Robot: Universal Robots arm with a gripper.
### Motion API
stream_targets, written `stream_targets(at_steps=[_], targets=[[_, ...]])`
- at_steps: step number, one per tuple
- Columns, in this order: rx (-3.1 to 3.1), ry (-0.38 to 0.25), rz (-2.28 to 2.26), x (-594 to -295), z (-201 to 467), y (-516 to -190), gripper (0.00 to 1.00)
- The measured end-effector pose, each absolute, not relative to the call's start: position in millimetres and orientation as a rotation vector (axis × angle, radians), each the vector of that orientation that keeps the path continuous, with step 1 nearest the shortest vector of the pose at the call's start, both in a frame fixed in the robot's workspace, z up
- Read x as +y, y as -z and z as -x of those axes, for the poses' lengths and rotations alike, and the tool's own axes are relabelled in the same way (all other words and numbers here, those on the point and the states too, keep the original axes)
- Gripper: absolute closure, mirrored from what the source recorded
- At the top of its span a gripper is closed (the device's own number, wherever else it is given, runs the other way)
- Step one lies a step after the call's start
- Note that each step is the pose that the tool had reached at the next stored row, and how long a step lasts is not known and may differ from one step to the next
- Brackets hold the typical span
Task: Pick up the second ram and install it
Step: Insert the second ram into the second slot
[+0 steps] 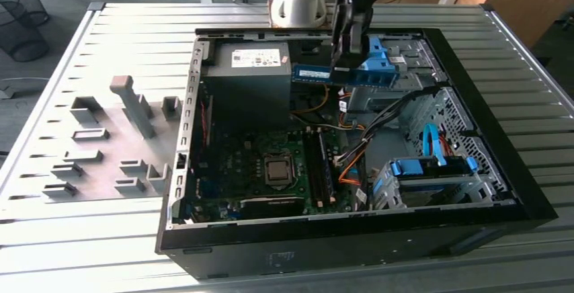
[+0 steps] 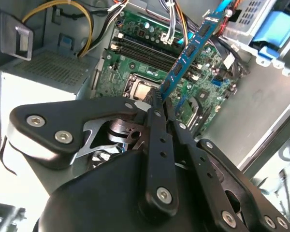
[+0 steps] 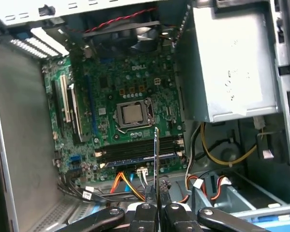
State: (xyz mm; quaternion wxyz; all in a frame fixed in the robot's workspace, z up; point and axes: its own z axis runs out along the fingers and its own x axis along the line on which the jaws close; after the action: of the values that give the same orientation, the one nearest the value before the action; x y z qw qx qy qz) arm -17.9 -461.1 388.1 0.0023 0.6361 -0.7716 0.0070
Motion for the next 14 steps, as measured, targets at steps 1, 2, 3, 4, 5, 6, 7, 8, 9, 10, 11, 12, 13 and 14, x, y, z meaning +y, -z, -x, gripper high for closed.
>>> stream_targets(at_steps=[1,2,3,4,5,6,7,8,9,10,11,12,13,14], targets=[[-2.437,-0.023,-1.975,-461.1,17.9,-387.8,0.86],[-2.453,-0.023,-1.954,-461.1,17.9,-387.6,0.86],[-2.468,-0.024,-1.934,-461.1,17.9,-387.3,0.86],[-2.484,-0.025,-1.913,-461.1,17.9,-387.1,0.86],[-2.501,-0.025,-1.890,-461.1,17.9,-386.8,0.86],[-2.516,-0.026,-1.869,-461.1,17.9,-386.5,0.86],[-2.531,-0.026,-1.848,-461.1,17.9,-386.3,0.86],[-2.546,-0.027,-1.826,-461.1,17.9,-386.0,0.86],[-2.561,-0.028,-1.805,-461.1,18.0,-385.8,0.86],[-2.575,-0.028,-1.783,-461.1,17.9,-385.6,0.86],[-2.590,-0.029,-1.762,-461.1,18.0,-385.3,0.86],[-2.605,-0.030,-1.738,-461.1,18.0,-385.0,0.86],[-2.619,-0.030,-1.716,-461.1,17.9,-384.8,0.86],[-2.632,-0.031,-1.694,-461.0,17.9,-384.5,0.86]])
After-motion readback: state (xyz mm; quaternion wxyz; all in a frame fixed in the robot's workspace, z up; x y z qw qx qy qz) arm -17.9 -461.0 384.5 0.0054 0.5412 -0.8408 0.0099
